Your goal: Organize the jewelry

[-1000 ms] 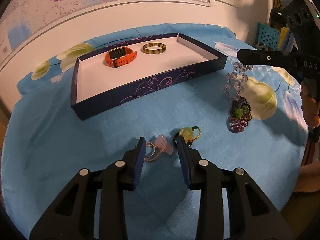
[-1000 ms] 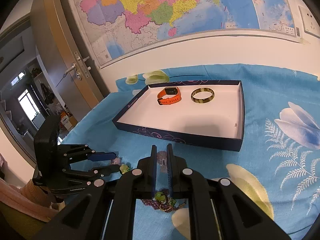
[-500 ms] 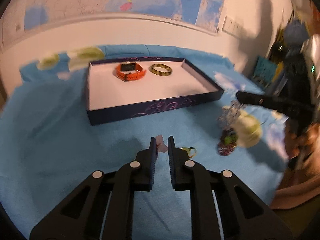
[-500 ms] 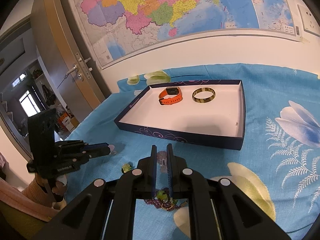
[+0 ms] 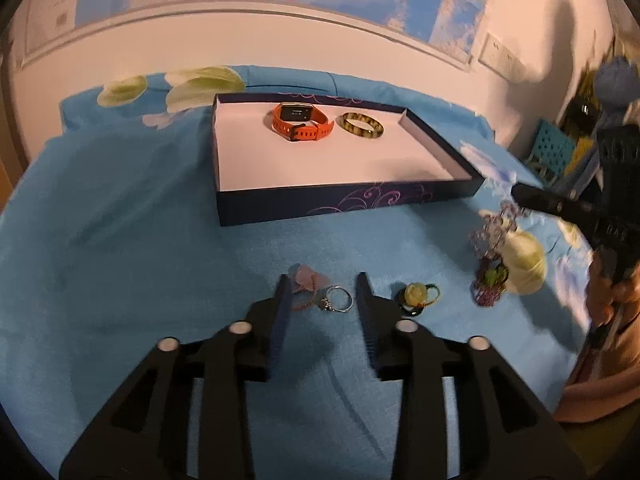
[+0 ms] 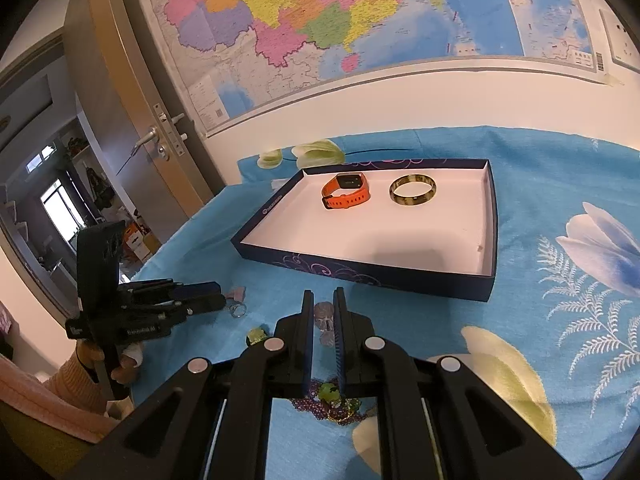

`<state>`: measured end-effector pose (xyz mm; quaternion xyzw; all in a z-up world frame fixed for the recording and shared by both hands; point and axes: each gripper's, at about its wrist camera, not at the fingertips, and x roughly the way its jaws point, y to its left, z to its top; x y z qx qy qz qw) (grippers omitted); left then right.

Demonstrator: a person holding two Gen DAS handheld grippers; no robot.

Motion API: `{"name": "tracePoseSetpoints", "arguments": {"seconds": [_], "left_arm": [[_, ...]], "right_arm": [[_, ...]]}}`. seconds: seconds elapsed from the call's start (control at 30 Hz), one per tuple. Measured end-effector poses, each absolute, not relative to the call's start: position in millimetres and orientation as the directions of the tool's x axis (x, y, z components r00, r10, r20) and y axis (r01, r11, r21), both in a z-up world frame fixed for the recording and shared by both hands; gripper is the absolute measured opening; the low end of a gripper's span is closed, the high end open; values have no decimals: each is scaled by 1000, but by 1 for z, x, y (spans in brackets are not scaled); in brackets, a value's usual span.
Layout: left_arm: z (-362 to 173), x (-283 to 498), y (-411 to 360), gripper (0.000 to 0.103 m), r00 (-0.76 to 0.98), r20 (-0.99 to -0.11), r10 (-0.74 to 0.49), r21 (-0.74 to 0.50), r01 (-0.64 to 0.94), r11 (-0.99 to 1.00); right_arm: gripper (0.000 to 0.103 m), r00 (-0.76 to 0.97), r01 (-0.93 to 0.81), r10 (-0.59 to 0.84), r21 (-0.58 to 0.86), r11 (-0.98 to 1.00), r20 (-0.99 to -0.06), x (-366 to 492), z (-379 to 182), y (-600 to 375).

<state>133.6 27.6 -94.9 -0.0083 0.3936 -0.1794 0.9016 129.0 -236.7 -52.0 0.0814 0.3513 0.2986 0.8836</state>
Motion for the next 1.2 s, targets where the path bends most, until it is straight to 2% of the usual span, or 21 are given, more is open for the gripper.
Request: {"name": "tracePoseSetpoints", "arguments": {"seconds": [0.17, 0.23, 0.3, 0.47, 0.53, 1.2], "left_arm": [[-97, 141, 20, 35, 613, -729, -304, -121, 322, 939], [-99, 146, 20, 30, 599, -741, -304, -127, 319, 939], [-102, 153, 21, 22, 584, -756, -297, -135, 305, 943], [-102, 159, 23, 20, 583, -757, -296, -145, 291, 946], [-100, 159, 24, 13, 590, -750, -300, -153, 287, 946], [-44, 172, 9, 13, 666, -640, -383, -177, 357, 917]], "right_arm": [[8, 574, -472, 586, 353, 808, -573, 128, -52, -235], [8, 573, -474, 587, 353, 807, -572, 129, -52, -234], [8, 573, -475, 586, 351, 807, -573, 130, -52, -234], [8, 574, -477, 586, 348, 807, -572, 130, -52, -233], [8, 577, -478, 588, 349, 806, -567, 132, -50, -233], [8, 613, -522, 611, 323, 789, -501, 164, -13, -224]]}}
